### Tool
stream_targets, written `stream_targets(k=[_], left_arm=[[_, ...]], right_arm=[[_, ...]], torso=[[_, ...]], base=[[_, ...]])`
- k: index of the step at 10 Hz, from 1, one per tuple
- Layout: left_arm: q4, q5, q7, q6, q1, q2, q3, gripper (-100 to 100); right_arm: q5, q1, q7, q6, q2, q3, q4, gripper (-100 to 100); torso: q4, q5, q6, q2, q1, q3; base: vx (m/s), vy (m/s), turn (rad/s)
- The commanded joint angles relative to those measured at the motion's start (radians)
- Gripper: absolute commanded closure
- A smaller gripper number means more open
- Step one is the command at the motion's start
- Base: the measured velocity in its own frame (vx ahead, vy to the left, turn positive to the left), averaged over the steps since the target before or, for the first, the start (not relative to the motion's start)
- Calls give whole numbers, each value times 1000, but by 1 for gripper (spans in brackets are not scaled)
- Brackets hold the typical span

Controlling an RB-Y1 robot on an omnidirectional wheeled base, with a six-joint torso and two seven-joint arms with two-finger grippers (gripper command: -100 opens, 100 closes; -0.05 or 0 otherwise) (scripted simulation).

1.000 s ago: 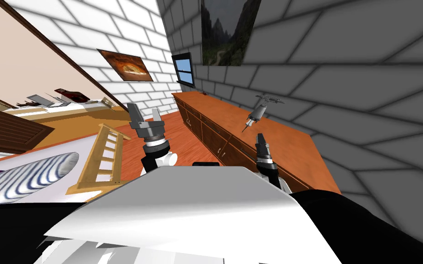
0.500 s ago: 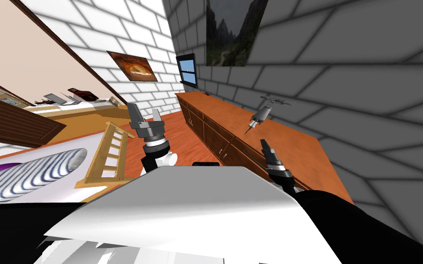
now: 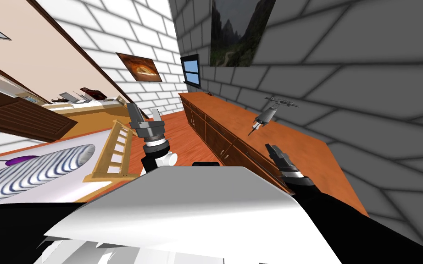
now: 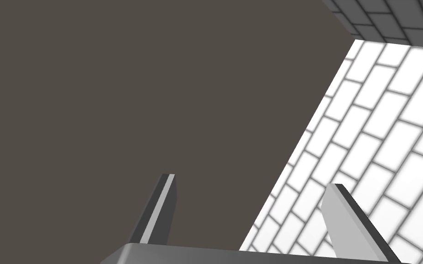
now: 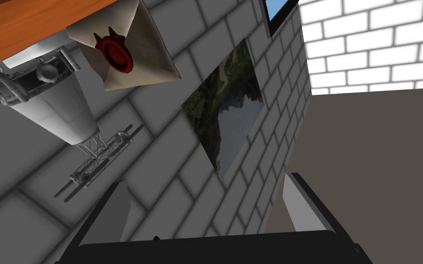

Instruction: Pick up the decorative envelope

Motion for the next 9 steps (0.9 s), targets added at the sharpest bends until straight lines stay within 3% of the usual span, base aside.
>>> stream_targets(k=[1, 3, 4, 5, 6, 7, 8, 9], left_arm=[[0, 0, 0, 0, 0, 0, 0, 0], [0, 0, 0, 0, 0, 0, 0, 0], [0, 0, 0, 0, 0, 0, 0, 0], [0, 0, 0, 0, 0, 0, 0, 0], [0, 0, 0, 0, 0, 0, 0, 0], [0, 0, 0, 0, 0, 0, 0, 0], [0, 0, 0, 0, 0, 0, 0, 0], [0, 0, 0, 0, 0, 0, 0, 0]], right_arm=[[29, 50, 11, -22, -50, -50, 27, -100], [29, 67, 11, -22, -58, -85, 27, -100], [57, 112, 23, -40, -106, -126, 51, -100], [57, 121, 23, -40, -108, -149, 51, -100], [86, 160, 36, -60, -150, -181, 75, -100], [86, 174, 36, -60, -158, -210, 75, -100], [86, 174, 36, -60, -158, -212, 75, -100], [116, 219, 50, -80, -204, -253, 99, -100]], torso=[[0, 0, 0, 0, 0, 0], [0, 0, 0, 0, 0, 0], [0, 0, 0, 0, 0, 0], [0, 0, 0, 0, 0, 0], [0, 0, 0, 0, 0, 0], [0, 0, 0, 0, 0, 0], [0, 0, 0, -1, 0, 0], [0, 0, 0, 0, 0, 0]], base=[[16, 15, 97], [11, 8, 34], [9, 11, 113], [10, 6, 77], [19, 11, 120], [17, 7, 56], [7, 1, 0], [11, 8, 132]])
